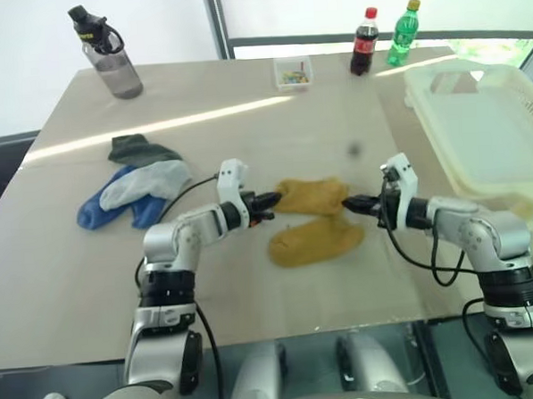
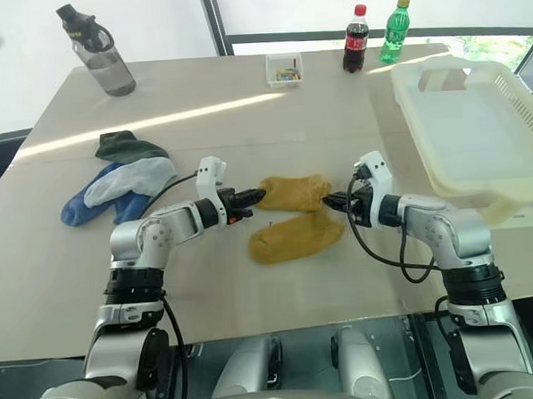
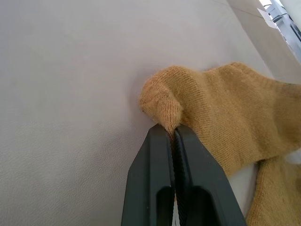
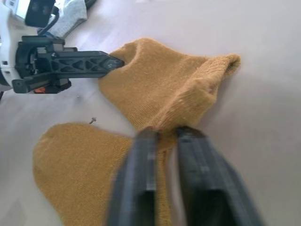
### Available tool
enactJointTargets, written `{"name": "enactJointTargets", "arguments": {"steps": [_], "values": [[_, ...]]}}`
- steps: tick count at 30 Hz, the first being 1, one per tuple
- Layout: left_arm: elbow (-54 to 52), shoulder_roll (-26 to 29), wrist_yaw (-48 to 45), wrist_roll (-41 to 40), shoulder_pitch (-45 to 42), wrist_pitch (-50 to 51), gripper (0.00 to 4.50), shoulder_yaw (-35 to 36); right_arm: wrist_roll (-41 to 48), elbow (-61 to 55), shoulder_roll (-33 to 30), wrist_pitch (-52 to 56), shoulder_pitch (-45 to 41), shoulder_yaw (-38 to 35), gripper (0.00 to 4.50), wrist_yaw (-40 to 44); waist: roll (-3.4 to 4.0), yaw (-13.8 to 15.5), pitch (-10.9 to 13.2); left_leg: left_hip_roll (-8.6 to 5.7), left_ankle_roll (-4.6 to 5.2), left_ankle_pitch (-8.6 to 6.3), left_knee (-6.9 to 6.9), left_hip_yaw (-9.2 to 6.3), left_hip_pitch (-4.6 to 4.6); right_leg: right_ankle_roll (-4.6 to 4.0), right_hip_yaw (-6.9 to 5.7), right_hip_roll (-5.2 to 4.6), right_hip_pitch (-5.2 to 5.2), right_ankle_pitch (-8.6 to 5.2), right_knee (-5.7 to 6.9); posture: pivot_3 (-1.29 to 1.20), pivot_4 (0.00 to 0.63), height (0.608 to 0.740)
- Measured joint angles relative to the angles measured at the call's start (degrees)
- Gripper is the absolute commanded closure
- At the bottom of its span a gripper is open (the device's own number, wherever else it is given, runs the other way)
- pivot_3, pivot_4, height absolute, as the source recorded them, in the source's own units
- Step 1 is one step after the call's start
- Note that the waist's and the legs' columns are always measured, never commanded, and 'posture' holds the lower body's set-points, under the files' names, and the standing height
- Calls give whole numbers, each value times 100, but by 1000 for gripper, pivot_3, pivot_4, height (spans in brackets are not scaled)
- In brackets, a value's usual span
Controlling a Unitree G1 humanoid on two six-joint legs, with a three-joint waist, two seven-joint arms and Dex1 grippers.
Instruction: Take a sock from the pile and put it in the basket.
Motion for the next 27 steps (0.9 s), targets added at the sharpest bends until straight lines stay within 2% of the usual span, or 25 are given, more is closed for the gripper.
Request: {"name": "enactJointTargets", "arguments": {"steps": [9, 18, 27], "values": [[-480, -133, 129, -270, 204, 375, 4500, 139, -55, 32, 34, 1, -1, 16, 4468, -71, -1, -1, 2, 2, 0, 0, -1, -2, -4, 0, -1, -1, -2, 0, -4, 0, 150, 740], [-2465, -606, 1183, -1524, 603, 2015, 4500, 1303, 97, -456, 21, 318, 61, -117, 4468, -261, -1, -7, 5, 4, 0, 0, -1, -43, -6, 0, -4, -1, -2, 0, -4, 0, 150, 740], [-4053, -1129, 2211, -2025, 1361, 3137, 4500, 1898, 766, -1571, -96, 1115, 502, -403, 4468, -505, -1, -2, 5, 0, -1, 0, -1, -48, -5, 0, -8, 0, 0, 0, -3, 0, 150, 740]]}}
